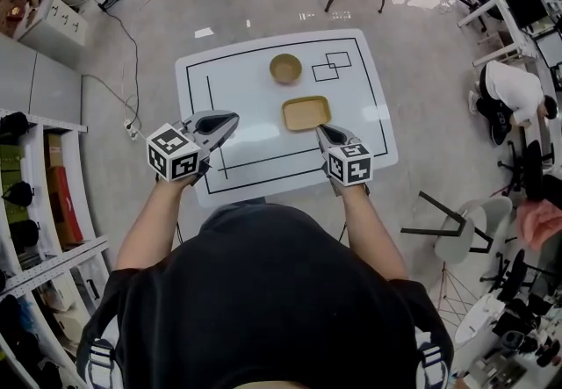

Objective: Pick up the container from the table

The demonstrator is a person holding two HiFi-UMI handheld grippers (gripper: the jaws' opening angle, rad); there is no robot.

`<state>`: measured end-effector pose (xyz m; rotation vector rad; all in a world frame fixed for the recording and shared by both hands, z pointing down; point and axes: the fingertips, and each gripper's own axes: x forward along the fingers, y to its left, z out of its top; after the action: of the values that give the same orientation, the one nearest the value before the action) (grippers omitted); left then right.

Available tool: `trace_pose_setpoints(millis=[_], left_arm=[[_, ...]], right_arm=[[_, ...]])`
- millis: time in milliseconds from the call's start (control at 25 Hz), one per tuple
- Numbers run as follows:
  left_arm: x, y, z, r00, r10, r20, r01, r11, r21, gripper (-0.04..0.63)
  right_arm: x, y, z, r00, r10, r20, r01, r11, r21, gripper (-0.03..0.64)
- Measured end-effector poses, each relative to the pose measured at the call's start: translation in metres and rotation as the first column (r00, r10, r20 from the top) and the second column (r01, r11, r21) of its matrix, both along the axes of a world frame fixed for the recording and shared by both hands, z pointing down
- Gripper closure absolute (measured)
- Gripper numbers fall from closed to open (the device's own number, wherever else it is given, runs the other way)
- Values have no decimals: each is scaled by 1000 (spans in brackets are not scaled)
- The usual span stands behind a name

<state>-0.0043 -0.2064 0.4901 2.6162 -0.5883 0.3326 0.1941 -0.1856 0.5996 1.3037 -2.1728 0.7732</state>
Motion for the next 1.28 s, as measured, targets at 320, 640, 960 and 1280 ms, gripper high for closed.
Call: trace_pose_setpoints(millis=[320,640,960,1280], left_arm=[[-9,-17,4,1000,-19,-4,19,1000,-6,589],[-14,-34,13,999,-32,-8,31,999,-20,589],[-21,-46,20,999,-51,-9,50,998,-30,589],[-28,-55,28,997,-74,-6,74,996,-40,589]], right_arm=[[-10,-7,24,1000,-24,-18,23,999,-38,597],[-15,-16,52,996,-79,-44,76,995,-63,560],[-16,-20,84,979,-164,-119,150,982,-112,532],[-12,-22,113,958,-231,-168,204,965,-163,514]])
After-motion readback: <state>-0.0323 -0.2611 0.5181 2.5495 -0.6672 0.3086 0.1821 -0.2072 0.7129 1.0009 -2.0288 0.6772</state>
